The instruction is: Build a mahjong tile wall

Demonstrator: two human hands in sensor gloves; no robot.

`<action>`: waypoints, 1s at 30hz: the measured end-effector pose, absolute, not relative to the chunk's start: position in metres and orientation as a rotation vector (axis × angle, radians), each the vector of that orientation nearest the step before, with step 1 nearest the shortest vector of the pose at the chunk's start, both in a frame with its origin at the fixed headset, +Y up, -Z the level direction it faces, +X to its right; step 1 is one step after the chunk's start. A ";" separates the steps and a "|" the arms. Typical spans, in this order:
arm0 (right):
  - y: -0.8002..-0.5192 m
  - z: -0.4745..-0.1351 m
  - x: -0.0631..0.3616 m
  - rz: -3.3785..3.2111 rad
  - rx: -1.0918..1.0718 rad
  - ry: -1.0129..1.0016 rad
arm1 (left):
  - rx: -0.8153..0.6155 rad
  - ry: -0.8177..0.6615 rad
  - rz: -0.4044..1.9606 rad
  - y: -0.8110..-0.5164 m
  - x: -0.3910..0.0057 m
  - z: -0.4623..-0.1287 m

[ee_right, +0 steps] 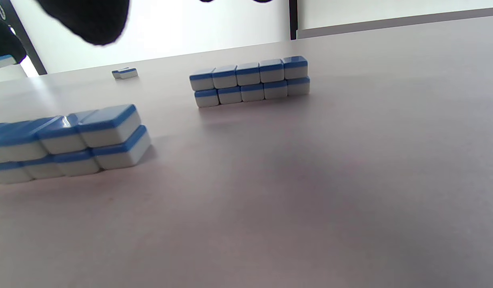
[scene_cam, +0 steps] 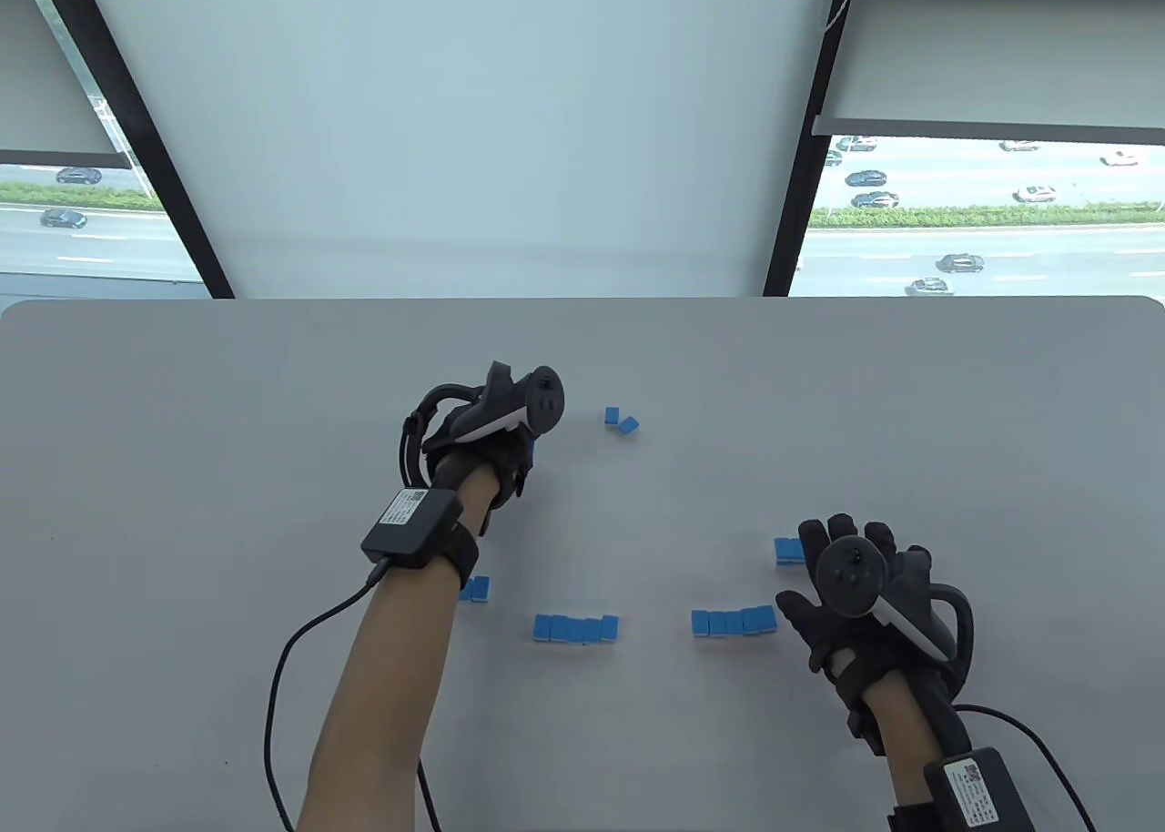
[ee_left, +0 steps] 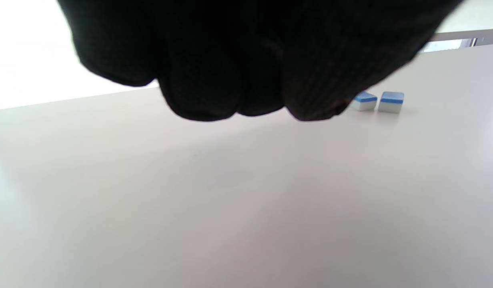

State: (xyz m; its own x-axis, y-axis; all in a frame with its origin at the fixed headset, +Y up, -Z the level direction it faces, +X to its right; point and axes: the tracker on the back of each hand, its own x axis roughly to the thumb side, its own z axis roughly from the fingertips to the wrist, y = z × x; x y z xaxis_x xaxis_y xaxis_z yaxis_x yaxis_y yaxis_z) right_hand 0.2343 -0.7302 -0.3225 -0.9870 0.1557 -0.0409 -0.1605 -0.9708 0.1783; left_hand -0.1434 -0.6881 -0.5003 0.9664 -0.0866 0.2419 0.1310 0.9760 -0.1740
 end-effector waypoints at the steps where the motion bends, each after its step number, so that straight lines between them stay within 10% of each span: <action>1: -0.730 -0.323 0.234 2.970 -0.038 0.272 | -0.172 -0.239 -0.104 -0.680 -0.151 -0.493; 13: -0.729 -0.323 0.232 2.964 -0.024 0.263 | 0.001 -0.257 0.011 -0.629 -0.224 -0.411; 30: -0.729 -0.322 0.232 2.970 -0.034 0.263 | -0.120 -0.269 0.112 -0.714 -0.240 -0.357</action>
State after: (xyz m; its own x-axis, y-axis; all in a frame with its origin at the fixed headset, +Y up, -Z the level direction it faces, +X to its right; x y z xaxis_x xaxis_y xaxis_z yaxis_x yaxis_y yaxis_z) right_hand 0.2316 -0.7293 -0.3224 -0.9869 0.1569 -0.0364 -0.1609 -0.9718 0.1727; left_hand -0.2400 -0.7140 -0.3567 0.9579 0.1260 0.2580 -0.0939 0.9866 -0.1331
